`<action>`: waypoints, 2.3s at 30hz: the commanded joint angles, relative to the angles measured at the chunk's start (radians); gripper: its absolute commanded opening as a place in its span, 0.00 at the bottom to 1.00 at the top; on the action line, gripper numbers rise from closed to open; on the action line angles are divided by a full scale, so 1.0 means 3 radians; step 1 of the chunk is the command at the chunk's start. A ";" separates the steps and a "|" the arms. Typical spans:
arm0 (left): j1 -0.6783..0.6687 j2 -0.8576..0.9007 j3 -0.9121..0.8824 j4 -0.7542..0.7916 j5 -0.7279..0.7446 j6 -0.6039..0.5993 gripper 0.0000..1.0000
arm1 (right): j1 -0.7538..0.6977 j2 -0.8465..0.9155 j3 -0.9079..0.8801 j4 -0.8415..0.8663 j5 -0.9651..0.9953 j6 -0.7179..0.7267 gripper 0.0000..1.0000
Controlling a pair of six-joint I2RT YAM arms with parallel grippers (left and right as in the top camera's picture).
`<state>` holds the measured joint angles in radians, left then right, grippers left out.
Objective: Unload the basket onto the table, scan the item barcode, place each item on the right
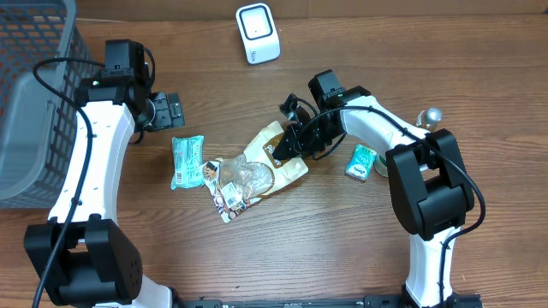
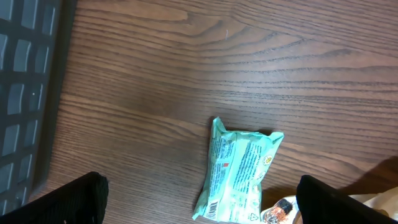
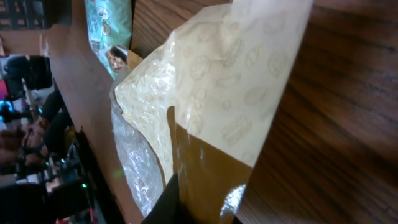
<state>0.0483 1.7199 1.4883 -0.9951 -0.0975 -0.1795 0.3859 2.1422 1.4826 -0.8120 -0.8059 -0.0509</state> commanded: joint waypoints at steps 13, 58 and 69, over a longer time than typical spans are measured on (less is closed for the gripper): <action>0.0013 0.0032 0.0017 0.0017 0.0043 0.0064 1.00 | -0.0058 -0.0038 0.0134 -0.0024 -0.0020 -0.0037 0.04; -0.0084 0.0033 -0.0108 -0.0080 0.1489 0.0047 0.42 | -0.0132 -0.0188 0.0366 -0.0565 0.1446 0.0177 0.41; -0.0689 0.0033 -0.1136 0.0492 0.1965 -0.0249 0.04 | -0.0132 -0.0188 0.0247 -0.0244 0.1553 0.0256 0.73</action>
<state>-0.1211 1.7222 1.1912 -0.8814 0.3977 -0.2207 0.3420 2.1101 1.5620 -0.8970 -0.3569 0.0170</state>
